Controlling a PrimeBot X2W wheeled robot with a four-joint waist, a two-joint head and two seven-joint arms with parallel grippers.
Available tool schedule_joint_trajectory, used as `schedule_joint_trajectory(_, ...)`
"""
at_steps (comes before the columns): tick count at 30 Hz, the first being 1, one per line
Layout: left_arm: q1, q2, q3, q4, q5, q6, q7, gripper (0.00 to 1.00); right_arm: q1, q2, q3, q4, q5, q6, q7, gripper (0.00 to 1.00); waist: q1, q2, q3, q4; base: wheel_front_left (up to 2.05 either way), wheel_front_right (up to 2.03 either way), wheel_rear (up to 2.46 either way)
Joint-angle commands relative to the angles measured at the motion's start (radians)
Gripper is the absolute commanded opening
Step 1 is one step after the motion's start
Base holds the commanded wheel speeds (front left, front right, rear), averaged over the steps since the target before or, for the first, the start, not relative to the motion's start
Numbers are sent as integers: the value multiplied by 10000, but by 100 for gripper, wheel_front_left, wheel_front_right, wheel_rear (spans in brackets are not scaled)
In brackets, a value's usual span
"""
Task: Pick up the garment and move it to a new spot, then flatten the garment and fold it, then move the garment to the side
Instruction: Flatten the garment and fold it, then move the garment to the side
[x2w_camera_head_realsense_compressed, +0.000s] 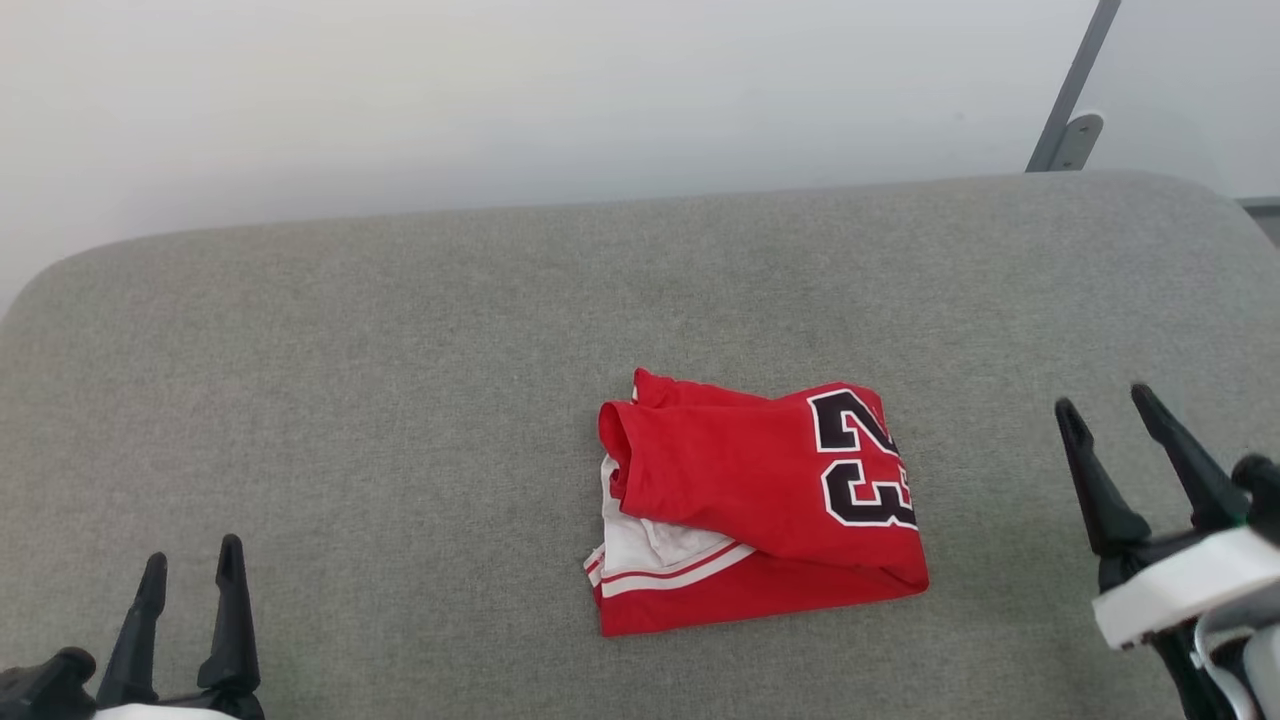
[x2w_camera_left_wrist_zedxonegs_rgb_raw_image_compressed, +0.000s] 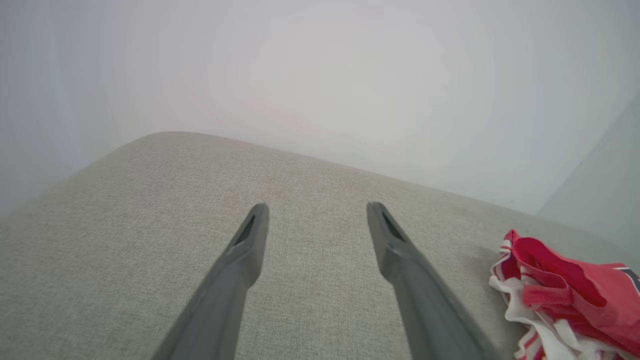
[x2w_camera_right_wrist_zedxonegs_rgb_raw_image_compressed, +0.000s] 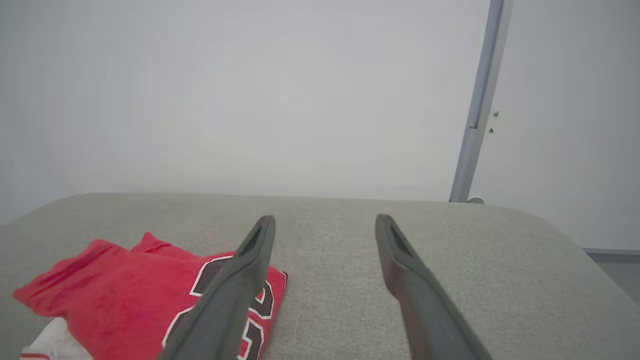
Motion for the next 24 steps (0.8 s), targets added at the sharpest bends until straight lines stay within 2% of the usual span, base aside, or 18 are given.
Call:
schedule_joint_trajectory(1, 138, 13, 80, -42, 66, -29, -46, 100, 114, 25, 93, 239, -149, 0, -278, 100, 0, -1, -58, -24, 0, 0, 0)
schedule_joint_trajectory(8, 361, 38, 157, -59, 227, -29, -46, 100, 285, 193, 90, 670, -311, 0, -617, 100, 0, -1, -170, -25, 0, 0, 0)
schedule_joint_trajectory(24, 717, -97, 719, -141, 299, -29, -46, 100, 1404, 1062, -1238, -94, -480, 0, -625, 100, 0, -1, -220, 237, 0, 0, 0)
